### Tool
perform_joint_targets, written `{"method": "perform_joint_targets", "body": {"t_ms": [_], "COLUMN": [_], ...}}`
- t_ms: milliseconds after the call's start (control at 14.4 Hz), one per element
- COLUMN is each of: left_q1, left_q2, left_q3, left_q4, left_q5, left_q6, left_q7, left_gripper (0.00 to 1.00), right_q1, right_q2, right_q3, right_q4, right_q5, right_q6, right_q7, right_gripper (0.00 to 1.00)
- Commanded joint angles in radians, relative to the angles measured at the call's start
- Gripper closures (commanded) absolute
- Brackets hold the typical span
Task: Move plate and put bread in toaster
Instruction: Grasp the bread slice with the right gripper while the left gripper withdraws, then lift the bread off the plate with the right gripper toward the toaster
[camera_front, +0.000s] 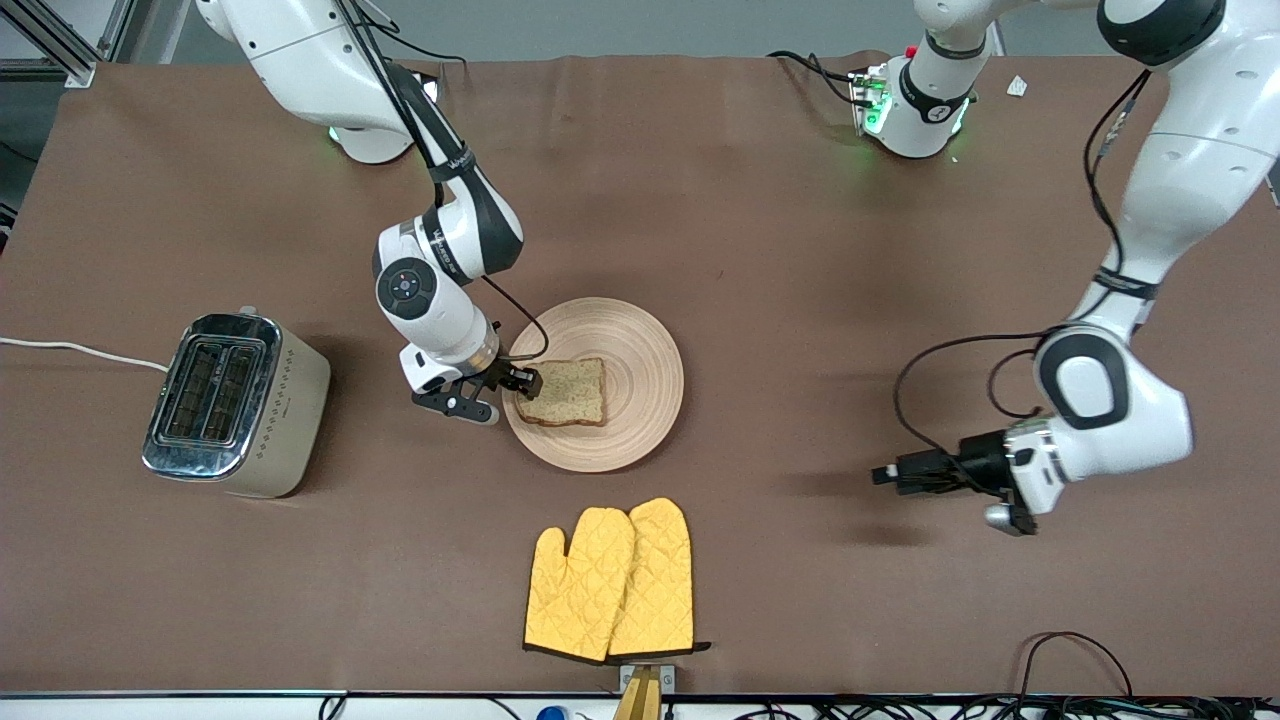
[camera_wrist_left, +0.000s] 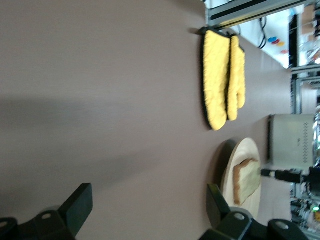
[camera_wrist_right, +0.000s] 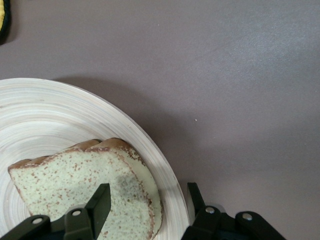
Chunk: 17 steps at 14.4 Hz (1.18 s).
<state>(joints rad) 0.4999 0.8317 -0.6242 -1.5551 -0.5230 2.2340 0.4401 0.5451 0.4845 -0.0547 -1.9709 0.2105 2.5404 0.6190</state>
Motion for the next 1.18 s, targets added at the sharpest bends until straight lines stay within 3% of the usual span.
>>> {"method": "perform_joint_targets", "body": {"t_ms": [0, 486, 833, 1110], "left_q1": [0.046, 0.088, 0.082, 0.059], "left_q2": [-0.02, -0.204, -0.36, -0.508], "left_q3": [-0.006, -0.006, -0.011, -0.044], "left_q4": [0.071, 0.145, 0.144, 0.141], "left_q5": [0.112, 0.296, 0.391, 0.57], "left_q6": [-0.143, -0.352, -0.477, -0.589], "left_q7": [-0.067, -0.406, -0.506, -0.621], "left_gripper": [0.0, 0.0, 0.0, 0.0], "right_q1": [0.012, 0.019, 0.03, 0.032], "right_q2": [-0.001, 0.0, 0.011, 0.017], "right_q3": [-0.011, -0.011, -0.013, -0.013], "right_q4": [0.001, 0.001, 0.004, 0.009], "right_q5": [-0.023, -0.025, -0.025, -0.026], "right_q6": [0.0, 0.0, 0.0, 0.0], "right_q7": [0.027, 0.039, 0.056, 0.067], "right_gripper": [0.38, 0.49, 0.56, 0.61]}}
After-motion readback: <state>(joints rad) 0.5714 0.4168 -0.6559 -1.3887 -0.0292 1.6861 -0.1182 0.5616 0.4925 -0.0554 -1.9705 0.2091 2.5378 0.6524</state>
